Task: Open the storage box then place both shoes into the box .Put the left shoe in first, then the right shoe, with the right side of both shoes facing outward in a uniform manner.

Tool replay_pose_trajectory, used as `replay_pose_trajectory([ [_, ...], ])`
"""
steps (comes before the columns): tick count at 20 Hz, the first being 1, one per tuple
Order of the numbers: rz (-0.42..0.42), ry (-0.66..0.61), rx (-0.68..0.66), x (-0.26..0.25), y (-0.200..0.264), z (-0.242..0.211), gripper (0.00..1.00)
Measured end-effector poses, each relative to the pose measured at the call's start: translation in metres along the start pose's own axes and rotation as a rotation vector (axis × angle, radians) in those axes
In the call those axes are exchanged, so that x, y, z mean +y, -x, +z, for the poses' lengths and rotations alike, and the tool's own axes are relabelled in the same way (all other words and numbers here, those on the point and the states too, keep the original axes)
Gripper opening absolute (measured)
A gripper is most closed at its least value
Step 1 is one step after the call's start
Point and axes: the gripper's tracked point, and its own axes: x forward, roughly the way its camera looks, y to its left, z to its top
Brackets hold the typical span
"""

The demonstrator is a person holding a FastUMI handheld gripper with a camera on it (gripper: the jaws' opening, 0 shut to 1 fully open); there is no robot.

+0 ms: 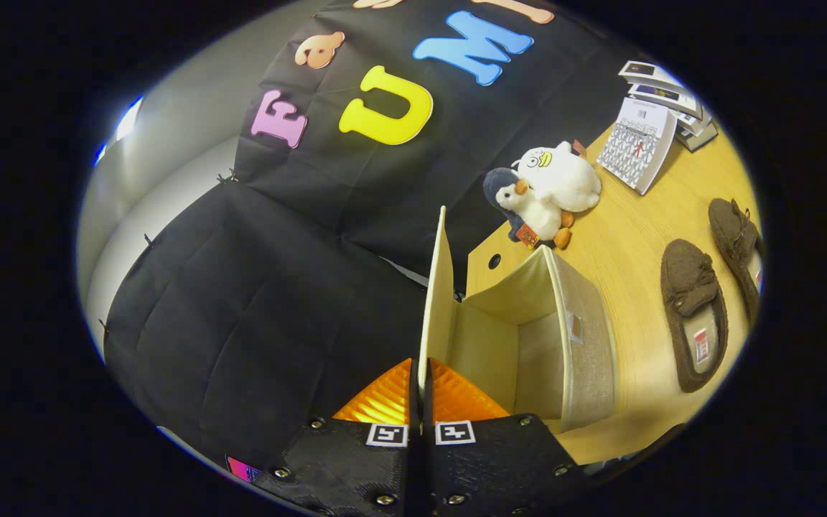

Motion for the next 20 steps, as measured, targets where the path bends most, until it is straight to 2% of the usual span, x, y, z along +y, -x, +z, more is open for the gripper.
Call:
replay_pose_trajectory([
  [12, -0.054, 0.263, 0.038, 0.085, -0.051, -0.035, 0.0],
  [15, -0.051, 0.322, 0.055, 0.099, -0.064, -0.048, 0.0],
  [20, -0.02, 0.413, 0.096, 0.121, -0.079, -0.069, 0.07],
])
